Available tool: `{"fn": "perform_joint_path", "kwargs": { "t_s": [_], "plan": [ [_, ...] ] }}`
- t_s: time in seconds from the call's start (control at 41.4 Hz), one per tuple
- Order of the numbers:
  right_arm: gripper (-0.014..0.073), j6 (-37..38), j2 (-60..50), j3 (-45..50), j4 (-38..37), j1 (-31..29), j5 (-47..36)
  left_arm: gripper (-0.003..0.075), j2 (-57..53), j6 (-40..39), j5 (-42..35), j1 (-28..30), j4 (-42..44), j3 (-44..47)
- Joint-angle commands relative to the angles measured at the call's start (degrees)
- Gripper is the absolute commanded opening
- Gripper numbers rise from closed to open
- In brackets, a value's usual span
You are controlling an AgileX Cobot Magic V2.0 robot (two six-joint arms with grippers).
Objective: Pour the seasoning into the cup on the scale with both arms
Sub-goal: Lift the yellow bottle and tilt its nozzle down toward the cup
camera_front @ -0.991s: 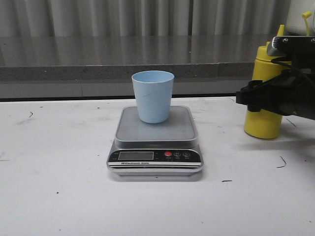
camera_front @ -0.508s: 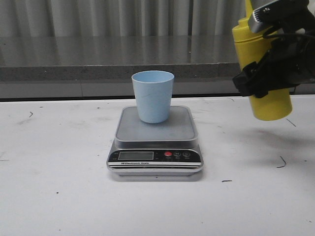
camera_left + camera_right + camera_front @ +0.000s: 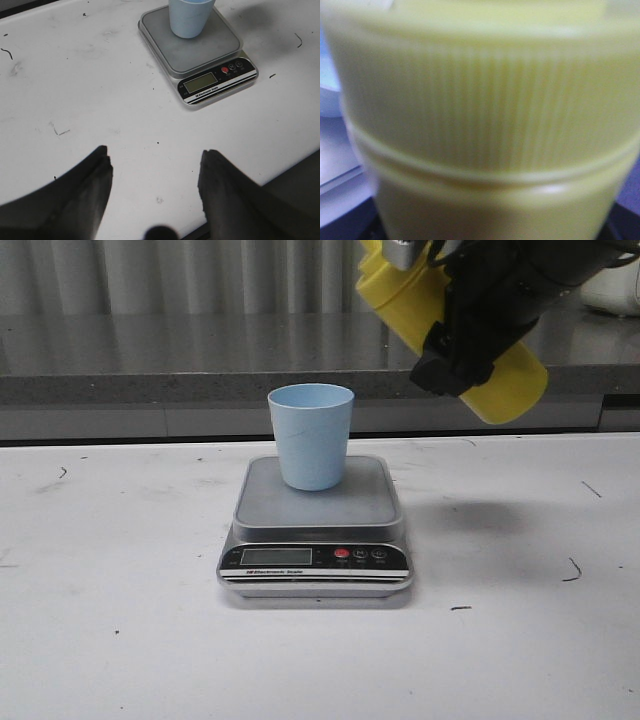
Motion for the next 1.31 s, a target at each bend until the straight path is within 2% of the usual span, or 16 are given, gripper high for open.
{"fn": "perform_joint_path", "kwargs": {
  "t_s": [0.0, 0.193, 0.411, 0.919, 1.281],
  "plan": [
    [0.0370, -2.2, -1.1, -5.6, -3.8, 0.6, -1.1, 0.0388, -0.2, -0.2, -3.6, -0.4, 0.0, -1.4],
    [0.0308, -2.2, 2.0, -10.5, -14.1, 1.8, 6.4, 0.0388, -0.2, -0.2, -3.6, -0.4, 0.0, -1.4],
    [0.0309, -2.0, 4.6, -14.8, -25.1, 2.2, 13.7, 0.0388, -0.2, -0.2, -3.6, -0.4, 0.0, -1.4],
    [0.0309, -1.9, 7.0, -18.2, -49.3, 5.2, 17.0, 0.0388, -0.2, -0.2, -3.6, -0.4, 0.0, -1.4],
    [0.0309, 3.9, 7.0, -18.2, -59.3, 5.6, 18.1, 0.0388, -0.2, -0.2, -3.7, -0.4, 0.0, -1.4]
  ]
}}
